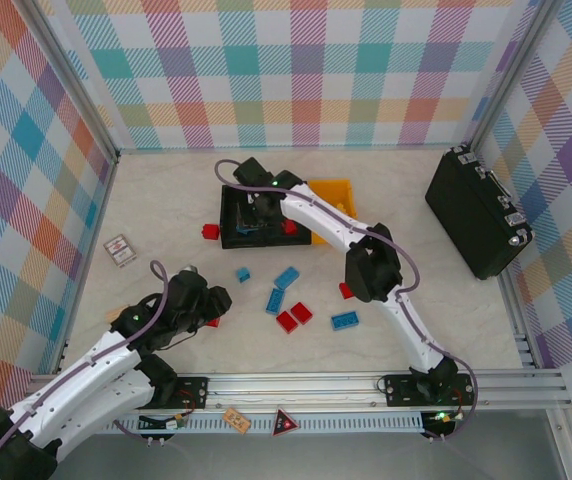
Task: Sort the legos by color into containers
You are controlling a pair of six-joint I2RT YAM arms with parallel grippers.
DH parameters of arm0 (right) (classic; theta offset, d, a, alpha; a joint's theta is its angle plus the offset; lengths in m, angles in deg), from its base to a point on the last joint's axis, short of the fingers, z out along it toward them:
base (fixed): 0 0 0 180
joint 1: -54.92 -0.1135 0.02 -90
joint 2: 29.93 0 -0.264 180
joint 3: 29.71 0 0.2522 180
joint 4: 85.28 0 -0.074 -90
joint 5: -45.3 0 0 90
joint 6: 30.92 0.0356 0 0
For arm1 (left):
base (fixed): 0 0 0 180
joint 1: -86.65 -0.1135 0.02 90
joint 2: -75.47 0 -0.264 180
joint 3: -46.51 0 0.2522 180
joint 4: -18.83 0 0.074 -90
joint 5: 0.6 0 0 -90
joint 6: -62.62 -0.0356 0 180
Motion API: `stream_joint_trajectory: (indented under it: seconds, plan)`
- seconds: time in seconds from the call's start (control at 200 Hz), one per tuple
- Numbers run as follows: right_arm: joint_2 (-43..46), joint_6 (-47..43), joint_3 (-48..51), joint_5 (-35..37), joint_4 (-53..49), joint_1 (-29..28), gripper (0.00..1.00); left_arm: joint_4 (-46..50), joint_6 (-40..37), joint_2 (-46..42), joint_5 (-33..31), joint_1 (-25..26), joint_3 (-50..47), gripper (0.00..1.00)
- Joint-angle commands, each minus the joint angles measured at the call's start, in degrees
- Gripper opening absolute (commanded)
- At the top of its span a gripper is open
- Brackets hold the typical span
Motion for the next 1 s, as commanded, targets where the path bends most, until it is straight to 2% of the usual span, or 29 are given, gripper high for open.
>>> stream_joint_trajectory:
  seconds: [0.0,0.09,0.325,0.51,0.77,0.995]
  plan:
    - [-2.06,-0.41,-3.97,2.42,-4.05,0.32,0.43,2.68,1.06,-1.43,-0.24,-0.56,-0.91,0.56]
    - [-2.42,-0.15,-5.03,2.46,-4.46,0.32,0.47,2.84,1.27,-1.98,-0.21,-0.56,-1.04,0.56]
    - [2.18,-0.84,-1.78,2.54,-3.71,-0.63,0.47,3.08,1.05,-2.39,0.24,-0.57,-0.82,0.56]
    - [13.93,-0.57,14.65,2.54,4.33,-1.70,0.48,0.95,-0.87,-1.70,2.80,-0.56,-0.82,0.57]
    - [30.14,0.96,36.49,2.06,10.43,-1.88,0.55,-4.18,-4.35,0.35,8.29,-0.56,-0.69,0.58]
    - [42.11,7.36,52.00,2.37,9.62,-1.79,0.61,-9.72,-8.90,5.20,14.26,0.05,0.32,0.59]
